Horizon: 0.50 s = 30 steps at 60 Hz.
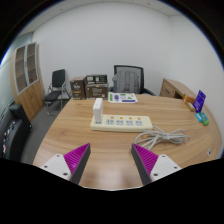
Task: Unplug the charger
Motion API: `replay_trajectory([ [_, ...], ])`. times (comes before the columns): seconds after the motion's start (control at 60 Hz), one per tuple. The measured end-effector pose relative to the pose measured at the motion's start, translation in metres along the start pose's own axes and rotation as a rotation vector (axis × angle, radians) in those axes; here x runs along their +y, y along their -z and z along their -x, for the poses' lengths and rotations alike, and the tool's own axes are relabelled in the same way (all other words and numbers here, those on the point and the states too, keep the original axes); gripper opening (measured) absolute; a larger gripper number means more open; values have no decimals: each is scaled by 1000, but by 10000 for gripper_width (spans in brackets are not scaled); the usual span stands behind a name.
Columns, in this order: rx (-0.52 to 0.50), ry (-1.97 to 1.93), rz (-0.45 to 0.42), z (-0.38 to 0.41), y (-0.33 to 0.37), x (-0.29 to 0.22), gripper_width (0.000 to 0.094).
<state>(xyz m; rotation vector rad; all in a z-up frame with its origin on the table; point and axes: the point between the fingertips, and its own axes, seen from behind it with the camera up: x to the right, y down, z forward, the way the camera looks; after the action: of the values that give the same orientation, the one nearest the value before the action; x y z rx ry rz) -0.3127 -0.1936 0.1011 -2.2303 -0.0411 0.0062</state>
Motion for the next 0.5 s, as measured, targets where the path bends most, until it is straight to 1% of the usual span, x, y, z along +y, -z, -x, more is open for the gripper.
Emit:
replay_trajectory([
  [0.083, -11, -3, -61, 31, -47, -33, 858],
  [0.2, 17, 9, -105, 52, -112, -68, 847],
  [0.25, 24, 10, -121, 55, -136, -77, 822],
  [0.367, 51, 6, -116, 57, -179, -88, 731],
  [0.4, 54, 4, -119, 57, -187, -90, 696],
  [0.433, 57, 3, -123, 57, -194, -93, 633],
  [0.467, 59, 9, -126, 57, -199, -94, 531],
  [0.5, 67, 14, -127, 56, -202, -94, 386],
])
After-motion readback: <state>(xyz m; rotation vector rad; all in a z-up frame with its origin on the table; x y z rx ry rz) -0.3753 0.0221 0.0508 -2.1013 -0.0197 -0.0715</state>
